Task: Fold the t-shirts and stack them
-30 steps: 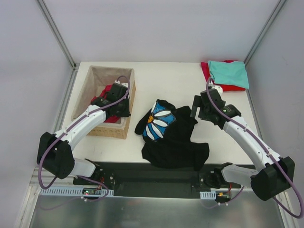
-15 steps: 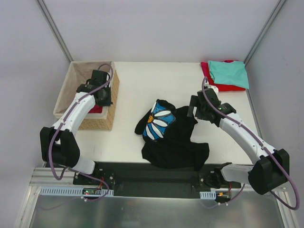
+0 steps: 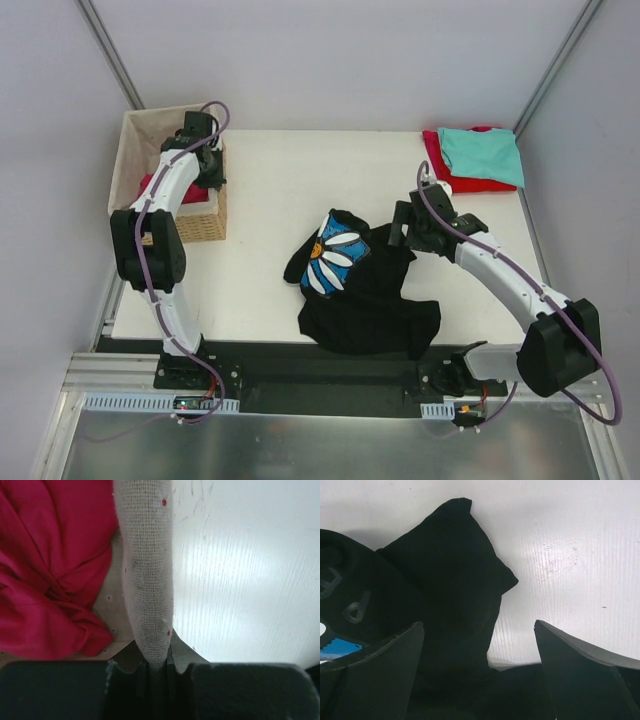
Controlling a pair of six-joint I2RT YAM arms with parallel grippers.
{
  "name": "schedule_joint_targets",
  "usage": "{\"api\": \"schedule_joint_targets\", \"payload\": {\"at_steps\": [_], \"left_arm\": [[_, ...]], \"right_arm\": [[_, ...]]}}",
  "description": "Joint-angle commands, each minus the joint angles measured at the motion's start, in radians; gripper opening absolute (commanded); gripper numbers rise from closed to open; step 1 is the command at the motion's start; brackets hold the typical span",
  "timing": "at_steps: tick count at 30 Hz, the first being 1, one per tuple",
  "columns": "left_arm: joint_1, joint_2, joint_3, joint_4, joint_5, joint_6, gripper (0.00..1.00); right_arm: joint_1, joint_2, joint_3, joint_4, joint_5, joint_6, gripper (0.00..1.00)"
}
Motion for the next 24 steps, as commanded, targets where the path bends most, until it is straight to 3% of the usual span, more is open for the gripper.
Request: {"api": "schedule_joint_targets", "payload": {"at_steps": [1,7,18,20,21,22,24], "left_arm": [[0.053,0.116,0.074,-0.01,0.035,0.109,0.0],[0.173,0.202,0.126,-0.002,0.113,0.101,0.0],[0.227,0.277,0.294,0.009,0.07,0.106,0.0],[0.233,0.276,0.305,0.013,0.052,0.1,0.49],[0.232,0.273,0.31,0.016,0.041,0.086,0.65],[0.235,0.256,0.313,0.019,0.041,0.083,0.99],[0.233,0.203,0.301,0.064,0.041,0.081,0.99]], "right_arm": [[0.005,0.022,0.033,0.04,-0.053,0.003,0.96],[0.005,0.031,0.034,0.037,-0.073,-0.007,0.96],[0.014,0.017,0.021,0.042,-0.107,-0.006,0.96],[0.017,0.01,0.024,0.039,-0.104,-0.009,0.96],[0.017,0.007,0.024,0.037,-0.103,-0.009,0.96],[0.02,0.001,0.026,0.037,-0.103,-0.009,0.96],[0.029,-0.006,0.026,0.037,-0.097,-0.012,0.96]]}}
